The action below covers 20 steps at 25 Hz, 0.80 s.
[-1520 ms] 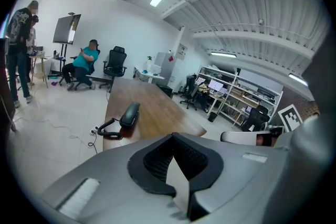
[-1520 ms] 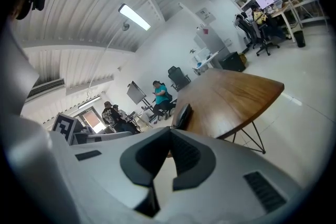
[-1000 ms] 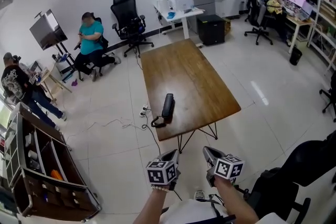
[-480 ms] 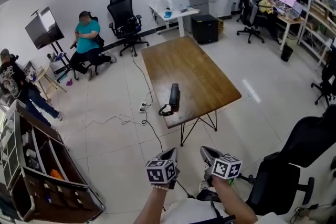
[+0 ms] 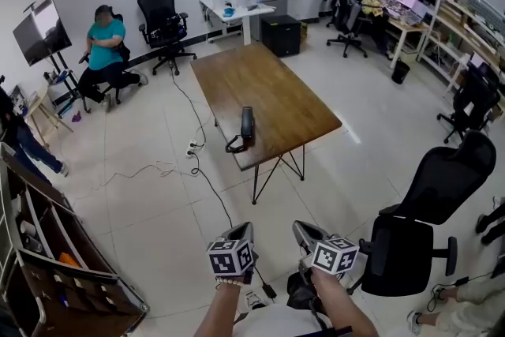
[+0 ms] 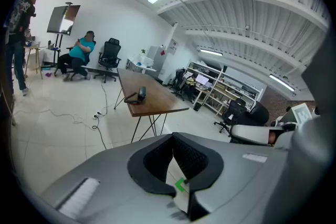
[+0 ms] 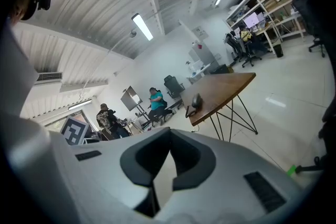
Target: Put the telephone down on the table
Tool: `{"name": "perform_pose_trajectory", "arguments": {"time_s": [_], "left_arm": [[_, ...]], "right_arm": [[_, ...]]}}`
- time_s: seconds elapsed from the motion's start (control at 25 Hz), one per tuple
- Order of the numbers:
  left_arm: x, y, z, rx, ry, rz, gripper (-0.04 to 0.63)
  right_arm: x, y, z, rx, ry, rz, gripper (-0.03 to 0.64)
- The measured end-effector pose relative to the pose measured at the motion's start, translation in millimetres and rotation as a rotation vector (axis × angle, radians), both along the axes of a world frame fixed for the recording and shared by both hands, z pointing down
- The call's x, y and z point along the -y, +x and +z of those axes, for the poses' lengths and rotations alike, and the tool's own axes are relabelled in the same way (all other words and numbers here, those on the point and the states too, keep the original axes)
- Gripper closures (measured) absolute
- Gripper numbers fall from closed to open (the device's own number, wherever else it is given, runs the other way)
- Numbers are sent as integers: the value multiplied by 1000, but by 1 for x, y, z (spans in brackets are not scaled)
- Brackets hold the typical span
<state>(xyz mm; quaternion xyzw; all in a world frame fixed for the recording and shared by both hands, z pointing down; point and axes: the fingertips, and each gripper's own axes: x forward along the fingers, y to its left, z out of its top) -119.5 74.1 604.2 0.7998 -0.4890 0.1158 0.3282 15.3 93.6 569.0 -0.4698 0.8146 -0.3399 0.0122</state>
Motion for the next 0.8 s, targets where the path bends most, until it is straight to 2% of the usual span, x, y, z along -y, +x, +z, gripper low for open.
{"name": "perform_pose_trajectory", "arguments": {"time_s": [0.28, 0.8], "left_arm": [[-25, 7, -26, -10, 18, 43, 595], [-13, 12, -47, -18, 69, -35, 595]], "right_arm": [[-27, -16, -14, 7, 18, -12, 614], [-12, 1, -36, -18, 77, -70, 614]]}}
